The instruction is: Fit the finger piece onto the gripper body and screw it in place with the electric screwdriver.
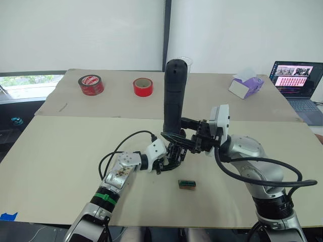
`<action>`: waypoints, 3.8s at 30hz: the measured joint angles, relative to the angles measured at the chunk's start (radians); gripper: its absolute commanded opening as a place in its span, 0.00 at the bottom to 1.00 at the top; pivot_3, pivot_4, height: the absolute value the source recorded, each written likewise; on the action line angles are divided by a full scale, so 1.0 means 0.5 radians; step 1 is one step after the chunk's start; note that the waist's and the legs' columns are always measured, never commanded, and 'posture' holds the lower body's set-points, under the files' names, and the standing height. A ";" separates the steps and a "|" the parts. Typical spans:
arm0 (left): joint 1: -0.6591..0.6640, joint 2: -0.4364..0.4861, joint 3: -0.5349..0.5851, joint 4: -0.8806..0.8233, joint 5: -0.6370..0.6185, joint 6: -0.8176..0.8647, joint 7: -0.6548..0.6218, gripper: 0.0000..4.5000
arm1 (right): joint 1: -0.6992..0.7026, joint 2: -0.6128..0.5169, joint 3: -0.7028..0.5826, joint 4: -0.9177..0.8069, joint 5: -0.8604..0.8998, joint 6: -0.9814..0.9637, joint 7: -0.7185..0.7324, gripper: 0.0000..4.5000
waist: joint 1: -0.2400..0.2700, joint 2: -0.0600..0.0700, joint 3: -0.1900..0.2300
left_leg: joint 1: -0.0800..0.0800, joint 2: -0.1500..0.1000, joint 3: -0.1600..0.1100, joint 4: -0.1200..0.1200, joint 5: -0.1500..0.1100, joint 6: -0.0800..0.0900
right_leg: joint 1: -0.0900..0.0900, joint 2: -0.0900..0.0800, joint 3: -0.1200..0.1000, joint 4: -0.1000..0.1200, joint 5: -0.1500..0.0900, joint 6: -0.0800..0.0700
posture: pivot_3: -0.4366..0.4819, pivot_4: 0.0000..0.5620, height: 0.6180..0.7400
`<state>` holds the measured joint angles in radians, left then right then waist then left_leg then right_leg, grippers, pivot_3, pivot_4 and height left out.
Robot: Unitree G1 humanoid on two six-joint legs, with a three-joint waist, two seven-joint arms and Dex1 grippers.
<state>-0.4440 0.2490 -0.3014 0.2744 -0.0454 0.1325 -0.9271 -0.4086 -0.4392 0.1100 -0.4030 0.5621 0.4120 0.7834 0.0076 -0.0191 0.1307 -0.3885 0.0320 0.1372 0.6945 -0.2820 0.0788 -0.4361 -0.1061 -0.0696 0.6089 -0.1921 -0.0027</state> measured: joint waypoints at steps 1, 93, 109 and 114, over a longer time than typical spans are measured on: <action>0.000 0.000 0.000 0.000 0.000 0.000 0.000 0.51 | 0.001 0.000 0.000 0.000 0.000 0.000 -0.001 0.43 | 0.000 0.000 0.000 | 0.000 0.000 0.000 0.000 0.000 0.000 | 0.000 0.000 0.000 0.000 0.000 0.000 | 0.48 0.27 1.00; 0.780 0.874 0.775 -0.751 -0.957 -0.038 -0.680 0.99 | -0.391 -1.534 0.432 1.466 -0.594 0.767 0.747 0.43 | -0.004 0.037 0.040 | -0.041 0.000 0.014 -0.003 0.009 -0.021 | -0.044 -0.004 -0.019 0.003 0.002 0.006 | 0.48 0.27 1.00; 0.814 0.953 0.896 -0.977 -1.078 0.236 -0.530 1.00 | -0.718 -1.331 0.501 1.962 -1.021 0.600 0.992 0.99 | -0.011 0.038 0.041 | -0.039 0.000 0.016 0.001 0.013 -0.025 | -0.041 0.002 -0.018 0.004 0.008 0.007 | 0.48 0.27 1.00; 0.841 1.016 1.001 -0.982 -1.090 0.267 -0.523 1.00 | -0.662 -1.403 0.286 1.844 -0.978 0.459 1.031 0.99 | -0.012 0.038 0.041 | -0.039 0.000 0.016 0.001 0.014 -0.026 | -0.041 0.002 -0.018 0.005 0.008 0.008 | 0.48 0.27 1.00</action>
<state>-0.0236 0.7572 0.1989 -0.2166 -0.5903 0.2660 -1.1887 -0.7395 -1.1406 0.2529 0.5188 0.0729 0.6414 1.2988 0.0018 0.0000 0.1510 -0.4080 0.0322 0.1453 0.6950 -0.2751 0.0660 -0.4568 -0.1050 -0.0787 0.6115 -0.1882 0.0014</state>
